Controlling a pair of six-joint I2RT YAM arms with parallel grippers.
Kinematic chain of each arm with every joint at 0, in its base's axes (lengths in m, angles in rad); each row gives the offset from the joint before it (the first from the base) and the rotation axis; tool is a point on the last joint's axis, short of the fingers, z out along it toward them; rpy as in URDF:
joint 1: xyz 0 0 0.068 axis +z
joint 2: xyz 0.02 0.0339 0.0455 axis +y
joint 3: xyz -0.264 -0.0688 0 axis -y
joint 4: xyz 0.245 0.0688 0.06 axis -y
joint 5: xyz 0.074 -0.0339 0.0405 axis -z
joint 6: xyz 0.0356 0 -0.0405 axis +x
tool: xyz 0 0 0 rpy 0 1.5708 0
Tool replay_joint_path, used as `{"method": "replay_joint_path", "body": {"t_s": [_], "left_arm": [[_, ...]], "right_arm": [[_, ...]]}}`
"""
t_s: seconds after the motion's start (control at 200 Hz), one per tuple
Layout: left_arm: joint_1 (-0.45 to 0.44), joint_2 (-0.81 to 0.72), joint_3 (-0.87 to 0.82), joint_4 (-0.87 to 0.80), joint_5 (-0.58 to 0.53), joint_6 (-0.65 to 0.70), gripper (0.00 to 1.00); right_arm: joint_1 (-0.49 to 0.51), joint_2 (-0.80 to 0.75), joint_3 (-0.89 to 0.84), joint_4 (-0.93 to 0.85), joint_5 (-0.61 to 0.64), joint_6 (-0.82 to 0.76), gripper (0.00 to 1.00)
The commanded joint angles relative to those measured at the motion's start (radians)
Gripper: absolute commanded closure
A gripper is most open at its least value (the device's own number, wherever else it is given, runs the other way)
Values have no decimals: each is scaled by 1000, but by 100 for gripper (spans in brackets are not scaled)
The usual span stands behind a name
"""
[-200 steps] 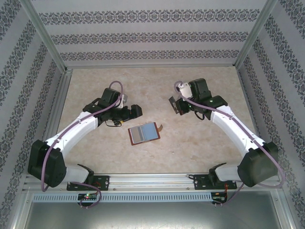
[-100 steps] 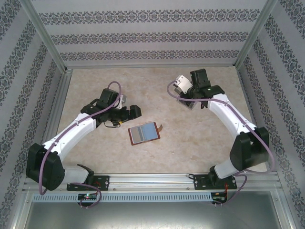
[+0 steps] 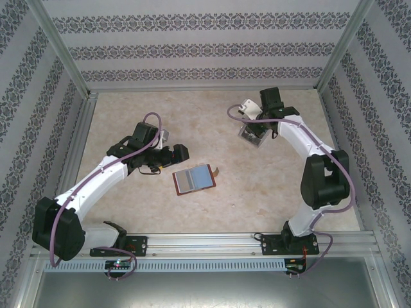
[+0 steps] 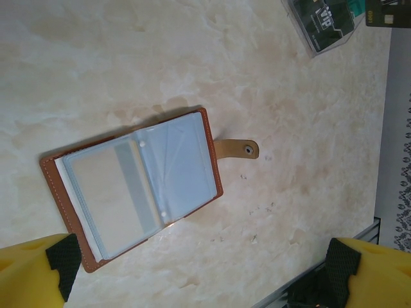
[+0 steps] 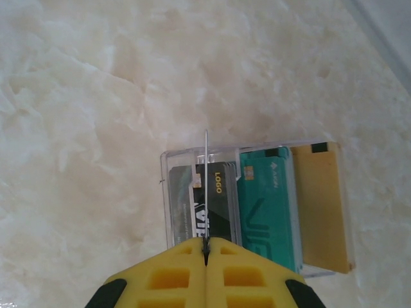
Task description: Take the credit cards out of the card holder
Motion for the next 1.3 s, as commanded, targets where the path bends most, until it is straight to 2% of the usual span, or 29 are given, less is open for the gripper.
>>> {"method": "replay_joint_path", "body": {"t_s": [0.0, 0.774, 1.294], "left_arm": [[6, -13, -4, -37, -16, -3, 0], [9, 6, -3, -42, -18, 12, 0], [20, -15, -24, -42, -20, 9, 1]], "right_arm": [[-8, 36, 26, -14, -24, -30, 100], [-46, 106, -19, -8, -13, -75, 100], [-51, 171, -20, -8, 4, -44, 100]]}}
